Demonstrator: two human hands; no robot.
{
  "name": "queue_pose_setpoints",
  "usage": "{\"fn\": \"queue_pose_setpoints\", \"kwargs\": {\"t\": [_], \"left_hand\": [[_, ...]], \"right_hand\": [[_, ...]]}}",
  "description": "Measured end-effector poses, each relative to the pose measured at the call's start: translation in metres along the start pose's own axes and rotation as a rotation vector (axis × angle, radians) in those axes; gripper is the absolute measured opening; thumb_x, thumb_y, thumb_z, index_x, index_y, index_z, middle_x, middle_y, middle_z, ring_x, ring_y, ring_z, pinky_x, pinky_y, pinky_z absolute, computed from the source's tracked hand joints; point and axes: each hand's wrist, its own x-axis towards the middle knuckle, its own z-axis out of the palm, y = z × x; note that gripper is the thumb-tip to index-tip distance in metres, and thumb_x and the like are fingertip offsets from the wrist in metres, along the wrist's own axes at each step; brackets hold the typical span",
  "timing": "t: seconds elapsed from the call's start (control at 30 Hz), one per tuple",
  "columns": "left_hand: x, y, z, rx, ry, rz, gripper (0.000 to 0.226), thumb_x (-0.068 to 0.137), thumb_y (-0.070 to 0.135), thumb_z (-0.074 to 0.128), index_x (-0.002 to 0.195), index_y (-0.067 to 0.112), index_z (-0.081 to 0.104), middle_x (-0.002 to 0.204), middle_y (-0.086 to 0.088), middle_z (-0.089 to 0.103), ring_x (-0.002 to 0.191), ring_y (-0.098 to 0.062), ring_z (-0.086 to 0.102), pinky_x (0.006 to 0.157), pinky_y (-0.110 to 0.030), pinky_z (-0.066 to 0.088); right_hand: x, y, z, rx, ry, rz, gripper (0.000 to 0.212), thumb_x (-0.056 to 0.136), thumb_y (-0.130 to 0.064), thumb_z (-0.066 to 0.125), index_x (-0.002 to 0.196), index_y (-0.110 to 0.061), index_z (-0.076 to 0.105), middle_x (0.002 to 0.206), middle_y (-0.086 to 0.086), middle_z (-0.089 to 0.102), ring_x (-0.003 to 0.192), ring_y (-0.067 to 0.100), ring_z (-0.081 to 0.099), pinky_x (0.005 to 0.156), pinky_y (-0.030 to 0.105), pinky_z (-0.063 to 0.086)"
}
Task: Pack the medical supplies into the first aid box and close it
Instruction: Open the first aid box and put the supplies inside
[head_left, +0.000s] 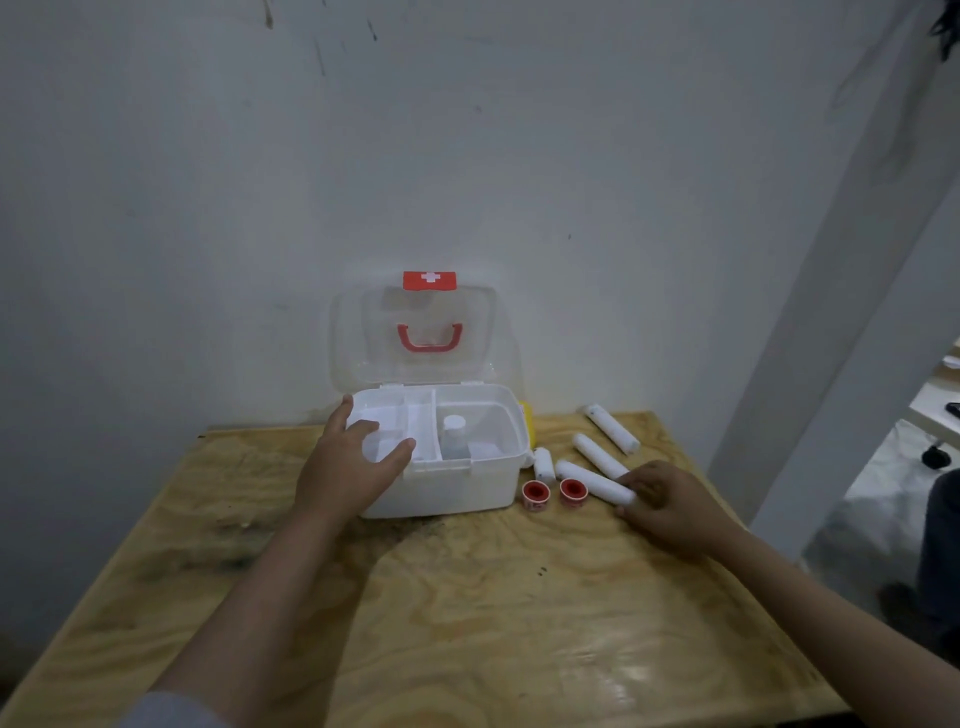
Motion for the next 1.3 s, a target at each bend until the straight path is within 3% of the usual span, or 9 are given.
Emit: {"fn": "queue_pose_setpoints", "kwargs": {"t": [0.2,0.33,0.53,0.7,0.83,0.97,1.07,1.17,1.3], "left_hand": [[-0.001,0.002,-0.001,0.011,0.003,0.002,0.064,0.081,0.056,0.061,0.130,0.015,0.056,0.158,0.005,0.018,0.139,-0.021,0.032,0.103,-0.041,0.037],[-0.001,0.002,-0.001,0.009,-0.001,-0.003,0.065,0.081,0.056,0.061,0.130,0.015,0.056,0.158,0.005,0.019,0.139,-0.022,0.032,0.103,-0.042,0.037],[-0.001,0.002,-0.002,0.009,-0.003,-0.010,0.065,0.081,0.057,0.060,0.130,0.016,0.056,0.159,0.006,0.018,0.139,-0.022,0.032,0.103,-0.041,0.038],[-0.001,0.002,-0.002,-0.004,-0.006,-0.011,0.065,0.080,0.058,0.061,0.130,0.017,0.056,0.159,0.008,0.017,0.139,-0.021,0.033,0.102,-0.040,0.039],[-0.001,0.001,-0.002,-0.028,-0.007,-0.009,0.066,0.079,0.058,0.061,0.130,0.017,0.056,0.158,0.009,0.017,0.138,-0.019,0.034,0.102,-0.039,0.039],[-0.001,0.001,-0.002,-0.016,-0.008,-0.005,0.066,0.079,0.059,0.060,0.130,0.018,0.056,0.159,0.008,0.016,0.138,-0.020,0.033,0.102,-0.039,0.038],[-0.001,0.000,-0.002,-0.005,-0.005,0.000,0.066,0.080,0.060,0.060,0.130,0.018,0.056,0.159,0.009,0.016,0.138,-0.019,0.034,0.101,-0.039,0.039],[-0.001,-0.001,-0.002,-0.012,-0.006,0.003,0.066,0.079,0.060,0.060,0.130,0.017,0.056,0.159,0.010,0.016,0.137,-0.018,0.035,0.100,-0.037,0.040],[0.000,-0.002,-0.001,-0.020,-0.007,0.001,0.067,0.079,0.060,0.060,0.130,0.017,0.056,0.159,0.010,0.015,0.138,-0.018,0.034,0.100,-0.037,0.039]], "right_hand": [[-0.006,0.003,0.004,0.157,0.154,-0.034,0.030,0.074,-0.022,0.078,0.103,-0.021,0.071,0.100,-0.003,0.068,0.088,0.007,0.062,0.070,0.005,0.043],[-0.007,-0.003,-0.002,0.272,0.258,-0.021,0.029,0.079,-0.024,0.072,0.108,-0.021,0.070,0.101,-0.010,0.069,0.091,0.007,0.064,0.072,0.009,0.049],[-0.003,-0.046,-0.025,0.348,0.458,-0.153,0.018,0.079,-0.011,0.072,0.095,-0.020,0.071,0.085,0.000,0.069,0.078,-0.001,0.064,0.066,0.006,0.050],[0.014,-0.096,-0.044,0.353,0.483,-0.279,0.011,0.082,-0.009,0.066,0.092,-0.014,0.069,0.073,-0.001,0.065,0.066,0.009,0.060,0.057,0.010,0.048],[0.034,-0.134,-0.046,0.262,0.379,-0.372,0.009,0.082,-0.014,0.066,0.091,-0.014,0.069,0.070,0.002,0.065,0.062,0.016,0.059,0.053,0.020,0.046],[0.057,-0.159,-0.041,-0.048,0.057,-0.406,0.016,0.081,-0.019,0.061,0.092,-0.015,0.072,0.065,-0.009,0.064,0.054,0.003,0.055,0.052,0.013,0.041],[0.072,-0.171,-0.035,-0.238,-0.123,-0.421,0.023,0.081,-0.020,0.057,0.098,-0.013,0.071,0.085,0.000,0.072,0.064,0.006,0.055,0.065,0.024,0.050],[0.082,-0.178,-0.030,-0.301,-0.190,-0.422,0.025,0.082,-0.020,0.055,0.099,-0.012,0.071,0.096,0.004,0.072,0.072,0.012,0.056,0.078,0.033,0.052],[0.091,-0.179,-0.024,-0.279,-0.230,-0.409,0.025,0.083,-0.020,0.056,0.103,-0.013,0.070,0.102,0.004,0.071,0.075,0.011,0.056,0.075,0.025,0.047]]}}
